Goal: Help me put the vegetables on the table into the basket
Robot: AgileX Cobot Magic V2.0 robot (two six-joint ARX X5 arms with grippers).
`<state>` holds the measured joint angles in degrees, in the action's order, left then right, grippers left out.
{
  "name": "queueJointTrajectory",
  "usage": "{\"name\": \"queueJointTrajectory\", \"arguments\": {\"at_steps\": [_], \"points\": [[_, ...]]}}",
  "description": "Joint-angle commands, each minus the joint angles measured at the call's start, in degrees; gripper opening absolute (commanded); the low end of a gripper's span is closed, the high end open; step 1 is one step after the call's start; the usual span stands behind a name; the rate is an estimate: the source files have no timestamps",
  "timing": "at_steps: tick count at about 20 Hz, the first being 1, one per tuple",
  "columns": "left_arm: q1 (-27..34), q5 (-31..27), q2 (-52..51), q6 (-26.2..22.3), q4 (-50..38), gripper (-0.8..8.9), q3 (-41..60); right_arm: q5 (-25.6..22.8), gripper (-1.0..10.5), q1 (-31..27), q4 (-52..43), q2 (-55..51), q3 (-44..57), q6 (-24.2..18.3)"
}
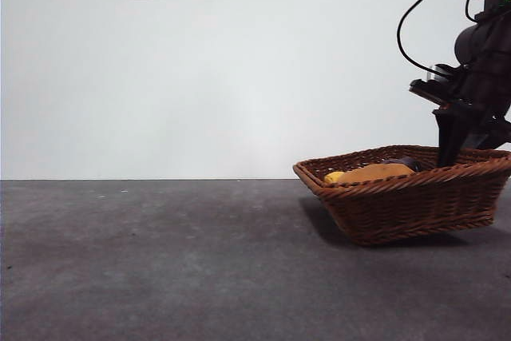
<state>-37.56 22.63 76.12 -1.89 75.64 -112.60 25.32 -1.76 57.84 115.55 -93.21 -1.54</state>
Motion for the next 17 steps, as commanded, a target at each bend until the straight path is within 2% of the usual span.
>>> {"name": "queueJointTrajectory", "arguments": {"at_steps": [1, 8, 9, 11, 12, 15, 17], "points": [[-0.15, -0.02, -0.26, 0.22, -0.04, -0.05, 0.33, 1.03, -0.2, -0.68, 0.28, 1.86, -0.46, -0.79], [-0.15, 0.02, -0.24, 0.37, -0.04, -0.05, 0.33, 1.46, 0.0, -0.98, 0.11, 6.49, -0.46, -1.81], [-0.15, 0.00, -0.24, 0.37, -0.04, -0.05, 0.33, 1.29, 1.1, -0.98, -0.57, 6.45, -0.50, -1.70], [-0.15, 0.00, -0.24, 0.37, -0.04, -0.05, 0.33, 0.02, 4.7, -0.98, 0.00, 6.45, -0.81, -1.51], [-0.15, 0.00, -0.24, 0.37, -0.04, -0.05, 0.33, -0.68, 5.8, -0.98, 0.61, 6.43, -0.83, -1.49], [-0.15, -0.20, -0.26, 0.37, -0.02, -0.05, 0.33, -3.58, 6.1, -0.98, 0.85, 4.11, -0.83, -0.48], [-0.15, -0.17, -0.57, 0.35, 0.00, -0.04, 0.33, -5.55, 6.0, -0.98, 1.27, -1.25, -0.83, 0.00]]}}
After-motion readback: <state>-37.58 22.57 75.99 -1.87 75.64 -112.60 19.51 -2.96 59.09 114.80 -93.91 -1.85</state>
